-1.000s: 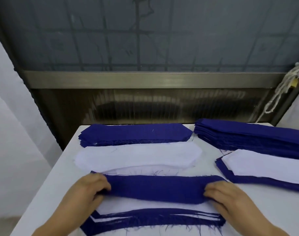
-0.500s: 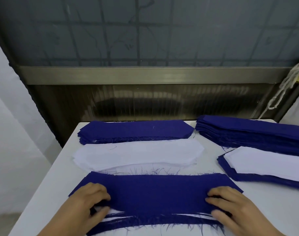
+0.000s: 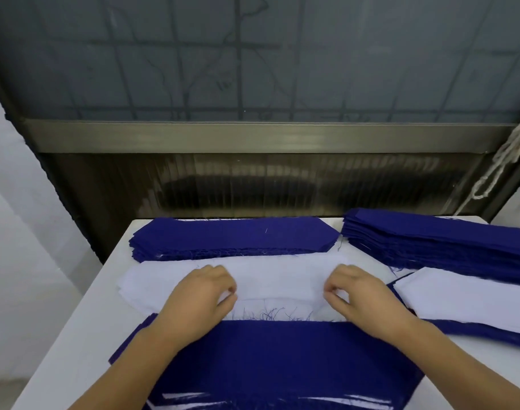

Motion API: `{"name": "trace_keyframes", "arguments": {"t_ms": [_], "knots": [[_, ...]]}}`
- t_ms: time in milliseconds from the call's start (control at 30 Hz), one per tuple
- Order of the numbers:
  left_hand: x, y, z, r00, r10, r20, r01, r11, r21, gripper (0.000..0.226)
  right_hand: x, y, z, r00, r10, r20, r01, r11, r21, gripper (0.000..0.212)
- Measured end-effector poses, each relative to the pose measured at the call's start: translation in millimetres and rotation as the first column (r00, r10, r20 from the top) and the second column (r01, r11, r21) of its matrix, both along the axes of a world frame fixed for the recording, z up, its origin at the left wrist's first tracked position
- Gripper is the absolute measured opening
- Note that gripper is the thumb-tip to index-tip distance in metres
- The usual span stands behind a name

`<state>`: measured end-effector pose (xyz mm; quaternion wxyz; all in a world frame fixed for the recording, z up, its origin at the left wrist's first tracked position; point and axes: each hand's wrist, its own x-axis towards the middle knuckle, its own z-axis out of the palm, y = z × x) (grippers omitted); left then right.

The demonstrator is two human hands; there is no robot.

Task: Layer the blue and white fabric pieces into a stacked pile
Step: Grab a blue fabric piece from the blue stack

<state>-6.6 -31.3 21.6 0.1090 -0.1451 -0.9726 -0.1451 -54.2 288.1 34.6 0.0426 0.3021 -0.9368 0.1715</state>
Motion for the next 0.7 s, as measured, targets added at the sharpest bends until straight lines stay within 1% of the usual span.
{"name": "trace_keyframes", "arguments": {"t_ms": [100,167,200,267,367,433,533,633,700], "knots": [[-40.7,16.3,4.4,0.997,0.062,-0.053,-0.060,0.997,0.053,0.023,-41.4,-25.4,1.7,0.997,-0.069,-0.018,0.068,0.995,-0.070,0.014],[-66.3,24.1,7.8,0.993,0.105,-0.050,-0.100,0.990,0.095,0.026,-67.7,-38.4,1.4,0.991,-0.137,0.001,0.136,0.985,-0.102,0.016],[-78.2,27.4,9.5,0.992,0.126,-0.028,-0.121,0.985,0.121,0.026,-79.6,-43.7,0.6,0.987,-0.162,0.025,0.163,0.980,-0.114,0.016],[-97.9,31.4,10.7,0.985,0.160,0.066,-0.169,0.971,0.166,0.028,-100.7,-50.1,-3.3,0.978,-0.190,0.087,0.199,0.973,-0.113,0.015],[-116.7,33.0,7.4,0.966,0.161,0.204,-0.196,0.967,0.164,0.028,-123.0,-53.1,-14.0,0.974,-0.194,0.117,0.199,0.979,-0.034,0.012],[-123.4,32.8,5.3,0.957,0.161,0.242,-0.206,0.963,0.175,0.024,-131.5,-53.2,-21.4,0.977,-0.187,0.101,0.187,0.982,0.007,0.008],[-129.8,32.6,5.1,0.949,0.159,0.273,-0.220,0.953,0.208,0.019,-139.1,-52.3,-26.8,0.983,-0.160,0.092,0.160,0.987,0.013,0.007],[-133.5,33.8,7.8,0.940,0.153,0.304,-0.230,0.944,0.235,0.021,-147.0,-51.1,-26.5,0.979,-0.139,0.152,0.145,0.989,-0.030,0.010],[-135.8,35.3,9.4,0.934,0.155,0.322,-0.232,0.948,0.218,0.024,-152.3,-51.4,-24.8,0.965,-0.138,0.223,0.156,0.986,-0.064,0.012]]}}
